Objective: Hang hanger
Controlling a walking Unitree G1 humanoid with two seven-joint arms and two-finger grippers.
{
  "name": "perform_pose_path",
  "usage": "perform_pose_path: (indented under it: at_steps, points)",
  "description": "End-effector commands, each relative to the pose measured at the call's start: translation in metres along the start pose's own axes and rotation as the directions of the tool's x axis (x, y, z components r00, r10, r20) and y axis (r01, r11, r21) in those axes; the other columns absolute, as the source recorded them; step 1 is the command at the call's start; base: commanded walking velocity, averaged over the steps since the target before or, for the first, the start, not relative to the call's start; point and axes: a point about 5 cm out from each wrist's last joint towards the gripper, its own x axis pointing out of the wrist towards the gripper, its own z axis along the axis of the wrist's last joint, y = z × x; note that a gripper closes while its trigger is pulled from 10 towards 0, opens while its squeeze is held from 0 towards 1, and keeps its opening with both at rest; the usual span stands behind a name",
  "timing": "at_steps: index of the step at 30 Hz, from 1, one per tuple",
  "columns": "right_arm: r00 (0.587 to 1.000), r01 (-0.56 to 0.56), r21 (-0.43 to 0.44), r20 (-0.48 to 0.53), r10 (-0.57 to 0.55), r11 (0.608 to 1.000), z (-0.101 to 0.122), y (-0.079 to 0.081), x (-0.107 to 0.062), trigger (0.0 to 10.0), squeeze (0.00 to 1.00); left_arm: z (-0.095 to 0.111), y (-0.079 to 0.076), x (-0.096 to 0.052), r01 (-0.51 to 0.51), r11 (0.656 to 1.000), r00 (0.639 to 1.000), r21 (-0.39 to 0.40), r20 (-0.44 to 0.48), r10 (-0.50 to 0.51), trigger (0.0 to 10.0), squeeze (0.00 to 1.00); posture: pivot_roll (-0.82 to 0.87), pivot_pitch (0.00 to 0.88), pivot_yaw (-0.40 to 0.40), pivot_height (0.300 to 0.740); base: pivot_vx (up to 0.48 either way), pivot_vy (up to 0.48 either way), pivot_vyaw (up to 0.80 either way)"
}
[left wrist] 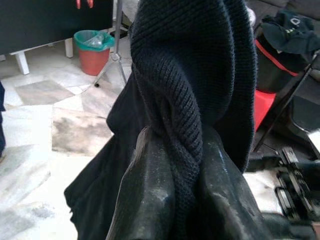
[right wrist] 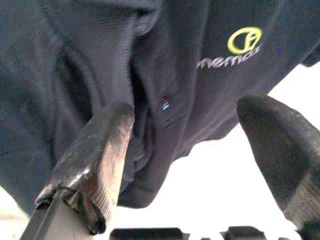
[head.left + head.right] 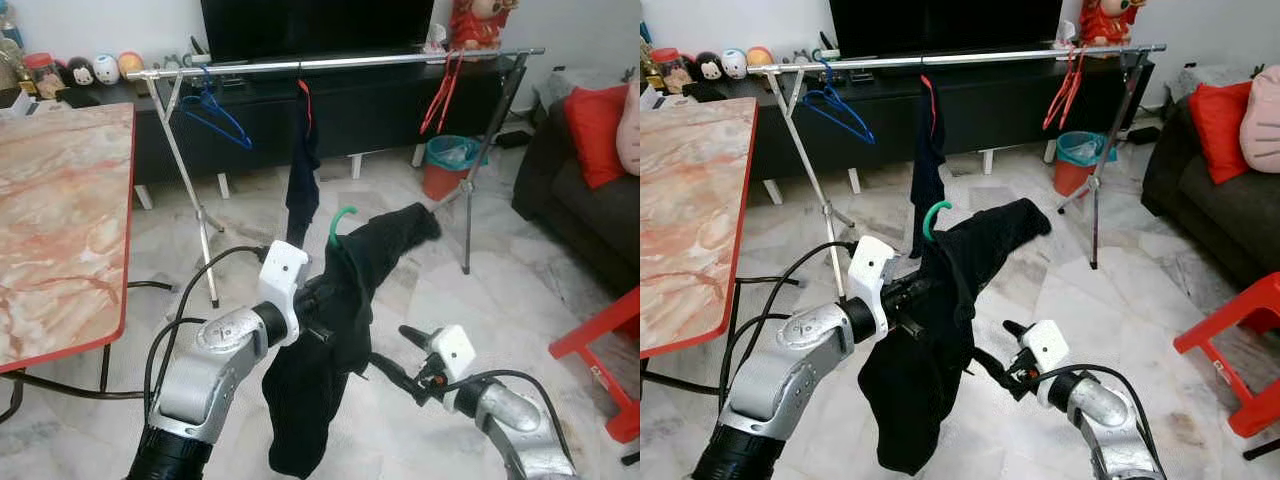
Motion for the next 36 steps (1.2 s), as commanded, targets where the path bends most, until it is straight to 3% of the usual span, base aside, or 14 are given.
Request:
perform_pose_path:
  at_steps: [1,3,7,19,21,22,24,36]
  points:
    - [0.999,-0.012,0.037,0.046,0.011,0.999,0.007,-0.001,0.002,10.0,0.00,0.009,-0.005,0.000,0.034,0.999,0.999,0.019,0.027,-0.035,10.0,0.00,-0.02,0.000,-0.029,0.740,0.000,0.000,0.00]
    - [0.991,-0.115,0.127,0.089,0.104,0.985,0.011,0.007,0.002,10.0,0.00,0.007,-0.007,0.001,0.045,0.999,0.999,0.025,0.016,-0.045,10.0,0.00,-0.02,0.000,-0.029,0.740,0.000,0.000,0.00]
    - [0.954,-0.293,0.183,0.115,0.276,0.938,0.017,0.020,-0.003,10.0,0.00,0.003,-0.012,0.003,0.063,0.998,0.998,0.031,-0.006,-0.063,10.0,0.00,-0.02,0.000,-0.031,0.740,0.000,0.000,0.00]
    - [0.960,-0.269,0.175,0.122,0.250,0.947,0.024,0.014,-0.002,10.0,0.00,0.001,-0.019,0.002,0.111,0.993,0.994,0.037,-0.022,-0.111,10.0,0.00,-0.02,0.000,-0.035,0.740,0.000,0.000,0.00]
    - [0.957,-0.281,0.197,0.128,0.259,0.939,0.025,0.016,-0.002,10.0,0.00,0.000,-0.020,0.002,0.120,0.992,0.993,0.038,-0.024,-0.119,10.0,0.00,-0.02,0.000,-0.034,0.740,0.000,0.000,0.00]
    - [0.940,-0.337,0.240,0.142,0.310,0.911,0.025,0.022,-0.003,10.0,0.00,-0.001,-0.022,0.002,0.136,0.990,0.990,0.042,-0.030,-0.134,10.0,0.00,-0.02,0.000,-0.035,0.740,0.000,0.000,0.00]
    - [0.927,-0.373,0.253,0.145,0.346,0.893,0.025,0.026,-0.005,10.0,0.00,-0.002,-0.024,0.002,0.152,0.987,0.988,0.047,-0.037,-0.151,10.0,0.00,-0.02,0.000,-0.035,0.740,0.000,0.000,0.00]
    - [0.956,-0.279,0.211,0.153,0.250,0.937,0.030,0.018,0.000,10.0,0.00,-0.003,-0.033,0.002,0.199,0.978,0.979,0.055,-0.044,-0.197,10.0,0.00,-0.02,0.000,-0.036,0.740,0.000,0.000,0.00]
